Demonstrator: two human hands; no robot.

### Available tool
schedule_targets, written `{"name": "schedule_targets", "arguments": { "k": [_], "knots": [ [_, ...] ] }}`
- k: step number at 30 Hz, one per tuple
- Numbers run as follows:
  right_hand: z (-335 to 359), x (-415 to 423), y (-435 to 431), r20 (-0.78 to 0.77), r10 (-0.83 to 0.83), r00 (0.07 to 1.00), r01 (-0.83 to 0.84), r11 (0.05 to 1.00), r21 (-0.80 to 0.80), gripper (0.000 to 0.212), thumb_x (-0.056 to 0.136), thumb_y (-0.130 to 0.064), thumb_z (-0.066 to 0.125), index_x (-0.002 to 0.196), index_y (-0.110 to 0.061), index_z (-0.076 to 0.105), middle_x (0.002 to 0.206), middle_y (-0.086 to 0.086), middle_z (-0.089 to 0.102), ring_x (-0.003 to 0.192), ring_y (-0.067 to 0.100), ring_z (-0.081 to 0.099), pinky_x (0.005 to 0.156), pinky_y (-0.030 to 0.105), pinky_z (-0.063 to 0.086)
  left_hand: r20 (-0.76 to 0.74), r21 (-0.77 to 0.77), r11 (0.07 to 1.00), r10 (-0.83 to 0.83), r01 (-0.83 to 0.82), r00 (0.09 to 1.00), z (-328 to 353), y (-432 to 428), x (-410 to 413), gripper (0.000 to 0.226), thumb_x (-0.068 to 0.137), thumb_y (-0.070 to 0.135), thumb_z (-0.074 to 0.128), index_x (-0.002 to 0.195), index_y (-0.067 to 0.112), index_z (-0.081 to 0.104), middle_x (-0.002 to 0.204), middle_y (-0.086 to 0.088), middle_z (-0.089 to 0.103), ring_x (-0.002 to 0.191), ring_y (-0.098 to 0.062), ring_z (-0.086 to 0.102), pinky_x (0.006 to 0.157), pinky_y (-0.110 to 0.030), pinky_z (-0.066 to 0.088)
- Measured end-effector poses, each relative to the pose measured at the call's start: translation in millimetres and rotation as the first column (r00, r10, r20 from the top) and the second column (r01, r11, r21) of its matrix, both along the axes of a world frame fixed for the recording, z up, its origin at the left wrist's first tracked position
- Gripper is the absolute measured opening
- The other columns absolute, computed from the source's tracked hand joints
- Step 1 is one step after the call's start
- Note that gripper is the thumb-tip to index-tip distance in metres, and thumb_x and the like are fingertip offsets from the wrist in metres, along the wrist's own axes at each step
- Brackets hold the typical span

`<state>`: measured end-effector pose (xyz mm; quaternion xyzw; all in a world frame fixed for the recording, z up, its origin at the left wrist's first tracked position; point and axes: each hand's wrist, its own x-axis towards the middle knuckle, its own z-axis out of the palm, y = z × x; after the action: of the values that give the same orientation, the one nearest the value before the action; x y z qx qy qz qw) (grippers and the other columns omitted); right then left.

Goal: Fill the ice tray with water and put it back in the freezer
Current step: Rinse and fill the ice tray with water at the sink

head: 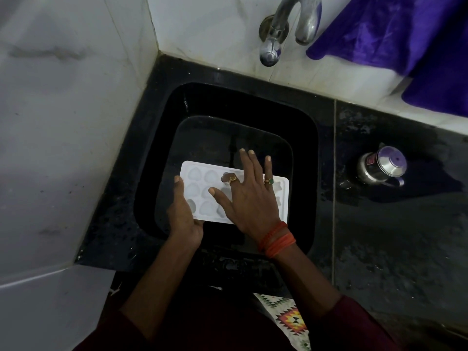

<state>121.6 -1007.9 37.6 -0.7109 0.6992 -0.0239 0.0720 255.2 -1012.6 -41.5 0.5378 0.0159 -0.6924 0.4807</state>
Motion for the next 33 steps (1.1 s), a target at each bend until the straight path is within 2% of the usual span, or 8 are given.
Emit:
{"name": "schedule_targets", "arguments": {
  "k": [5,9,13,16,19,24,30,33],
  "knots": [
    [-1.8,-0.4,0.0,-0.024,-0.001,1.0,0.001,1.0,0.013,0.07,0.094,-0.072,0.017,0.122,-0.029,0.064,0.164,0.014,0.015,0.154,0.024,0.001,0.122,0.048,-0.014,-0.017,0.008,1.0,0.003,-0.003,1.0,0.7,0.3,-0.9,0.049,0.078,0.073,0.072,0.091,0.027,0.084,0.103,-0.004,0.081,0.097,-0.035,0.078,0.089,-0.06,0.059],
    [-1.3,-1.4,-1.4,-0.005,-0.004,1.0,0.004,0.999,-0.035,0.068,0.094,-0.072,0.02,0.119,-0.03,0.067,0.163,0.014,0.019,0.154,0.024,0.005,0.123,0.05,-0.008,-0.019,-0.007,1.0,0.009,-0.009,1.0,2.0,1.4,-0.4,0.055,0.076,0.074,0.073,0.101,0.026,0.082,0.11,-0.006,0.08,0.101,-0.035,0.077,0.095,-0.064,0.056],
    [-3.8,-2.4,-1.5,-0.03,0.002,1.0,-0.001,1.0,0.031,0.064,0.095,-0.071,0.022,0.123,-0.031,0.063,0.164,0.014,0.016,0.154,0.024,0.002,0.121,0.051,-0.013,-0.049,-0.032,0.999,-0.016,0.015,0.999,2.3,0.6,-0.2,0.053,0.064,0.076,0.08,0.088,0.029,0.084,0.1,-0.004,0.081,0.099,-0.037,0.077,0.095,-0.067,0.055],
    [-5.7,-3.1,-0.5,-0.031,-0.003,1.0,0.002,1.0,-0.018,0.062,0.095,-0.071,0.024,0.12,-0.032,0.066,0.163,0.014,0.021,0.154,0.025,0.008,0.122,0.053,-0.008,-0.036,-0.041,0.999,-0.007,0.006,0.999,0.9,2.1,1.1,0.044,0.071,0.076,0.075,0.082,0.035,0.083,0.09,0.001,0.081,0.093,-0.032,0.079,0.093,-0.065,0.056],
    [-6.5,-3.8,-2.5,-0.006,-0.015,1.0,0.014,0.996,-0.091,0.058,0.095,-0.07,0.029,0.113,-0.031,0.069,0.16,0.014,0.028,0.152,0.026,0.016,0.123,0.054,-0.003,-0.045,-0.016,1.0,0.002,-0.002,0.999,1.5,4.1,-0.6,0.05,0.073,0.074,0.077,0.09,0.027,0.083,0.099,-0.005,0.081,0.096,-0.034,0.078,0.095,-0.063,0.056],
    [-9.6,-3.1,-2.6,-0.049,-0.001,0.999,0.002,1.0,0.006,0.059,0.096,-0.071,0.025,0.121,-0.034,0.064,0.163,0.013,0.019,0.153,0.026,0.008,0.122,0.054,-0.006,-0.007,-0.031,1.0,-0.002,0.002,1.0,1.1,-0.2,1.8,0.041,0.077,0.075,0.071,0.081,0.035,0.083,0.093,0.0,0.082,0.092,-0.031,0.079,0.087,-0.059,0.061],
    [-8.9,-3.8,-3.5,-0.004,-0.008,1.0,0.008,0.996,-0.088,0.06,0.095,-0.07,0.027,0.116,-0.032,0.068,0.16,0.014,0.028,0.152,0.027,0.017,0.123,0.054,-0.003,0.026,-0.025,1.0,-0.007,0.008,1.0,-0.4,-0.1,3.4,0.04,0.075,0.075,0.072,0.082,0.037,0.083,0.092,0.002,0.082,0.089,-0.029,0.079,0.081,-0.054,0.062],
    [-8.7,-3.3,-5.8,-0.015,-0.005,1.0,0.004,0.999,-0.041,0.059,0.095,-0.07,0.027,0.117,-0.032,0.068,0.162,0.014,0.025,0.152,0.027,0.014,0.123,0.054,-0.005,0.051,-0.013,1.0,0.002,-0.001,0.999,0.6,-2.0,3.0,0.037,0.078,0.074,0.07,0.078,0.039,0.082,0.089,0.003,0.081,0.084,-0.026,0.08,0.073,-0.049,0.063]
  ]
}}
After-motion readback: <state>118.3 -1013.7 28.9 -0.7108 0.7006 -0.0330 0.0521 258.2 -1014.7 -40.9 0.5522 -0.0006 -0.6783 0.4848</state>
